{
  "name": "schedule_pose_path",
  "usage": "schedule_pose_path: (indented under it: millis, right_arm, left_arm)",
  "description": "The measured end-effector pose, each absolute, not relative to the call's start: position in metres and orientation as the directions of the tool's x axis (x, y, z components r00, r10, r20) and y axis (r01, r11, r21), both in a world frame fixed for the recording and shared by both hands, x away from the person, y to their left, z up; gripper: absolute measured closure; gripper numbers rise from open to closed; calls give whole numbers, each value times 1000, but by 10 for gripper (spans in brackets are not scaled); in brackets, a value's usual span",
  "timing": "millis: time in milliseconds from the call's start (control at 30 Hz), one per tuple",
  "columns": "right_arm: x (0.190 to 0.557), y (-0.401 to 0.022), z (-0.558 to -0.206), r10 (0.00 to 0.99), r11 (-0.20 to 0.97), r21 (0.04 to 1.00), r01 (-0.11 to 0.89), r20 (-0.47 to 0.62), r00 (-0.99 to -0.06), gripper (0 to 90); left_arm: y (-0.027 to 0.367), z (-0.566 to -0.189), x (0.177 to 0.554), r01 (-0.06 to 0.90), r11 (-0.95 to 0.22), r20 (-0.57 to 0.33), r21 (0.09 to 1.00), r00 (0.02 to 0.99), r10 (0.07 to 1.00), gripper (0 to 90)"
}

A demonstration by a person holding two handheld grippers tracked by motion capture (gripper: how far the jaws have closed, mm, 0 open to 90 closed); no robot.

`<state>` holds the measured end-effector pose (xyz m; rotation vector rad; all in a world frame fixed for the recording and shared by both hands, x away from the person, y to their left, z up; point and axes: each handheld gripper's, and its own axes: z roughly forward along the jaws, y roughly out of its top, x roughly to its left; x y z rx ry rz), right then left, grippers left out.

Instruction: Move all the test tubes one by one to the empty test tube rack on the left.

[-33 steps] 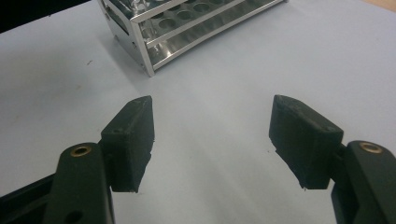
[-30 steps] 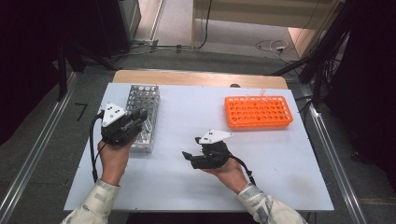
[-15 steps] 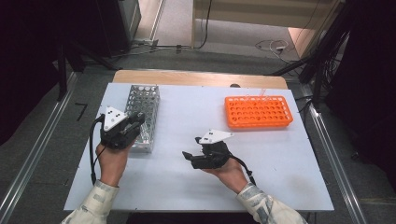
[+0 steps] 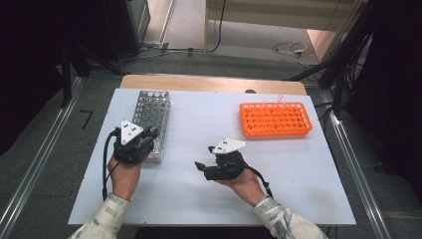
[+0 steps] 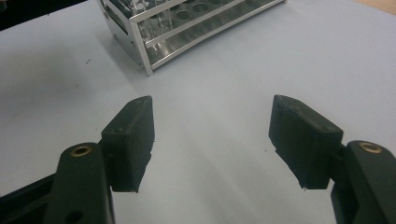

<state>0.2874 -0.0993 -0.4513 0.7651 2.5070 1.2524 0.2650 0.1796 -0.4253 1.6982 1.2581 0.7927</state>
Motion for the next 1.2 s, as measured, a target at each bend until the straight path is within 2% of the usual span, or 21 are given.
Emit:
schedule_pose_path:
  millis: [267,600,767,967,1200]
  right_arm:
    - [288,-99,-452,552,496,793,352,25,-834,297]
    - [289,-101,-451,558,489,798,351,23,-830,297]
    - [291,-108,-447,573,475,805,356,24,-819,297]
    - [300,-123,-441,614,444,814,373,27,-789,298]
    - [315,-146,-437,677,397,827,399,30,-735,298]
  left_arm:
    - [181,-429,266,430,-109,-24,896,293,956,741]
    - [181,-428,265,429,-104,-34,897,302,953,662]
    - [186,-427,265,424,-43,-93,905,296,951,483]
    - [189,-427,266,424,-4,-111,906,247,963,278]
    - [192,-429,267,436,30,-151,900,247,957,180]
